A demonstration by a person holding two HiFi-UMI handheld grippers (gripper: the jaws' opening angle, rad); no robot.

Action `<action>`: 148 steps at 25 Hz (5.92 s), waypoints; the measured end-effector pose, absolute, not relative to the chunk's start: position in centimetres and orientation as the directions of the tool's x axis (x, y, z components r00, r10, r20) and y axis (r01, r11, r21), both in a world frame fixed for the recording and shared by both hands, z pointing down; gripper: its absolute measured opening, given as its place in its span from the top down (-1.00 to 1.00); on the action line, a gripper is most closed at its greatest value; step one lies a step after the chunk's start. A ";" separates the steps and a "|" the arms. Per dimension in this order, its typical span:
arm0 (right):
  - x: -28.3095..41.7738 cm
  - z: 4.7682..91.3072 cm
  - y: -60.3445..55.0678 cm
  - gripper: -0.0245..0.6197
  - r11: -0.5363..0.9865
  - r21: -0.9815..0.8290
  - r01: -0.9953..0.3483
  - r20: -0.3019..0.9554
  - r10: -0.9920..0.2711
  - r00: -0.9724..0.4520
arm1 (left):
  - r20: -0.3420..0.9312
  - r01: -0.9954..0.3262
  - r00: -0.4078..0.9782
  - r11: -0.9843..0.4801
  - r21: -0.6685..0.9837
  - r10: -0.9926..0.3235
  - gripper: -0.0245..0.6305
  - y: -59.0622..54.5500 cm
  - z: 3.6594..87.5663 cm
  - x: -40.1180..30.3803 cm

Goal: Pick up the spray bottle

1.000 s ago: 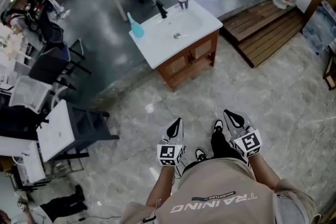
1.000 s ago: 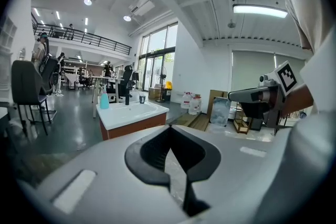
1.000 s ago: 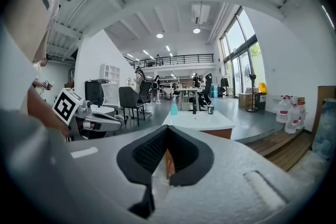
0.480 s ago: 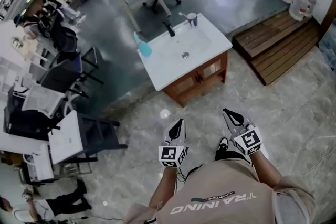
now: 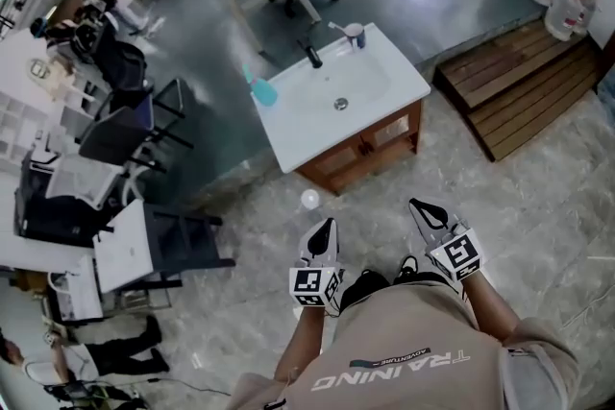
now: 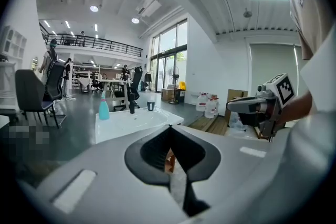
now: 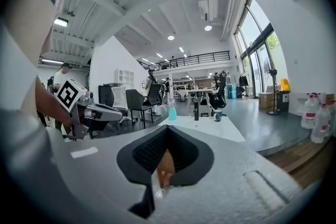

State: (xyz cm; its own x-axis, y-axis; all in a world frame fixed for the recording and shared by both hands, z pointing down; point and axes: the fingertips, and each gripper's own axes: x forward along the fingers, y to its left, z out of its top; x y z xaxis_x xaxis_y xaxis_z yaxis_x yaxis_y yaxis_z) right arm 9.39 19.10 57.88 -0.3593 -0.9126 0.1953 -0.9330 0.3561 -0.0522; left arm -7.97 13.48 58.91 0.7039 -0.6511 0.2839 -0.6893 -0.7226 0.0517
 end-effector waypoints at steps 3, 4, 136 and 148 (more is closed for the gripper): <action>9.8 58.4 17.9 0.91 0.365 -0.055 -0.929 0.204 -0.907 -0.368 | 0.272 -0.697 0.698 -0.716 0.045 -0.663 0.87 12.5 58.7 -7.6; 9.7 58.4 17.5 0.91 0.368 -0.058 -0.928 0.203 -0.906 -0.371 | 0.273 -0.696 0.698 -0.717 0.043 -0.661 0.87 12.2 58.7 -7.5; 9.1 54.4 -30.9 0.91 0.589 0.001 -0.808 0.344 -0.759 -0.553 | 0.351 -0.928 0.363 -0.367 0.060 -0.863 0.40 -43.3 65.5 -12.4; 9.4 55.2 -30.8 0.91 0.577 -0.014 -0.817 0.346 -0.764 -0.545 | 0.333 -0.929 0.348 -0.370 -0.004 -0.876 0.47 -42.9 65.3 -12.7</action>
